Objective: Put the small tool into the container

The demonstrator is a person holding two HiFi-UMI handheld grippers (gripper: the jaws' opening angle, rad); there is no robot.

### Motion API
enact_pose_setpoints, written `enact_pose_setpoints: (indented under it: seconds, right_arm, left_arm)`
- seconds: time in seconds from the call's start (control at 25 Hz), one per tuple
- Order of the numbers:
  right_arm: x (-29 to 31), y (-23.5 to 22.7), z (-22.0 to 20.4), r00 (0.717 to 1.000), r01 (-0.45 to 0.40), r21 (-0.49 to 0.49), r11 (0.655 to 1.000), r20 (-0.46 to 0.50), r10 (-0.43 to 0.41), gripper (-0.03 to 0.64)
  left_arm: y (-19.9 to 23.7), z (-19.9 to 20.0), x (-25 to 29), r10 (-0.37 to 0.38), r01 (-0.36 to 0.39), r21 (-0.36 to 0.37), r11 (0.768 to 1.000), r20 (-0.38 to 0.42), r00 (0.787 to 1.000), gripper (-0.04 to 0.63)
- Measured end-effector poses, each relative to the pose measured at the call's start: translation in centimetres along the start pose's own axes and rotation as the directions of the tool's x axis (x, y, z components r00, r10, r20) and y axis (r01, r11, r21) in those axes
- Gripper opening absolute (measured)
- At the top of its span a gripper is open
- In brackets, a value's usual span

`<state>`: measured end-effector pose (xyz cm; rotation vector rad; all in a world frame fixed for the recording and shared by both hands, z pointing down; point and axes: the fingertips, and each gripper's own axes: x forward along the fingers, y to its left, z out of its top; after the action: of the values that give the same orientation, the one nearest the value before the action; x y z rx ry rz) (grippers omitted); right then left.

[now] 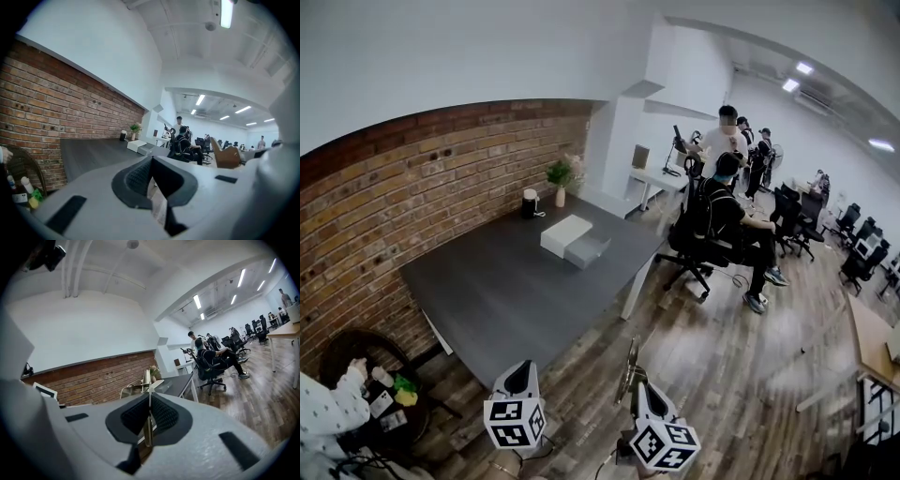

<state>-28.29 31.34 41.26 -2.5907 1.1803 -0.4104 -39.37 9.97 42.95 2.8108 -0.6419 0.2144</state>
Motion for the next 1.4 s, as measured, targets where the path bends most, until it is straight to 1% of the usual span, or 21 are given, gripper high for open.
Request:
enact_pose_setpoints:
  seconds: [0.16,0.36,0.52,0.68,0.96,1.16,1.4]
  right_arm:
    - [1.9,-1.3,0.4,1.000,0.004,0.027,1.000,-0.006,-0.004,0.011]
    - [5.5,-2.9,1.1,1.000,0.011,0.038,0.999,0.005,-0.011,0.011]
    - [9.2,-4.9,1.4,0.999,0.035,0.042,0.999,0.012,-0.035,0.011]
    - [13.7,-7.1,2.3,0.998,0.061,0.035,0.997,-0.008,-0.061,0.011]
    - [22.8,-9.2,6.7,0.998,0.066,0.008,0.998,0.020,-0.066,0.011]
    - [28.5,-10.1,8.3,0.998,0.060,-0.016,0.998,0.006,-0.060,0.011]
    - [34.5,-11.0,8.6,0.998,0.058,-0.039,0.998,-0.026,-0.059,0.011]
  left_arm:
    - [-0.5,-0.1,1.6,0.001,0.000,0.017,1.000,-0.022,1.000,0.003]
    - [0.1,1.2,5.4,0.007,-0.007,0.033,0.999,-0.006,1.000,0.003]
    - [0.1,1.7,10.6,-0.015,0.015,0.014,1.000,0.006,1.000,0.003]
    - [-0.7,2.2,16.5,-0.050,0.050,0.003,0.999,-0.014,0.999,0.003]
    - [-1.0,5.8,26.7,-0.081,0.081,0.000,0.997,0.006,0.997,0.004]
    - [0.4,7.1,32.3,-0.067,0.067,-0.024,0.997,0.008,0.998,0.003]
    - [2.6,6.5,37.5,-0.045,0.044,-0.060,0.997,-0.016,0.999,0.003]
